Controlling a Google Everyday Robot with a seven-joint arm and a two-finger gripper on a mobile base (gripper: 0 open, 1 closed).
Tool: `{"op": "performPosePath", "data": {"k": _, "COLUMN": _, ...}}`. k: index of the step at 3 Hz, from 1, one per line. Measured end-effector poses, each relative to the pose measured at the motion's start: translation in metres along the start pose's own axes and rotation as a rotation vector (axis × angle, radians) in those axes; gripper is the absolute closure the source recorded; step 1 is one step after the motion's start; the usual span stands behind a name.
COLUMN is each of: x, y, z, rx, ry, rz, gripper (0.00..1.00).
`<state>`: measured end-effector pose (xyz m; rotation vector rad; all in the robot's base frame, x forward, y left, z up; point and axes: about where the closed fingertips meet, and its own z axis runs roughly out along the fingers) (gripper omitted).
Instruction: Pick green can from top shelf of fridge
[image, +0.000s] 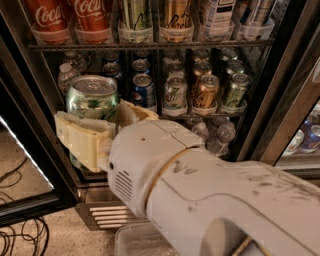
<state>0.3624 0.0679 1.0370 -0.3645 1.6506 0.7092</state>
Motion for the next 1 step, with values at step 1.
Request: {"op": "performPosePath", "data": {"k": 1, "x": 0.0001, "y": 0.0099, "z": 0.0008, "rx": -0.008, "ry": 0.003, "rz": -0.019, "gripper": 1.00}}
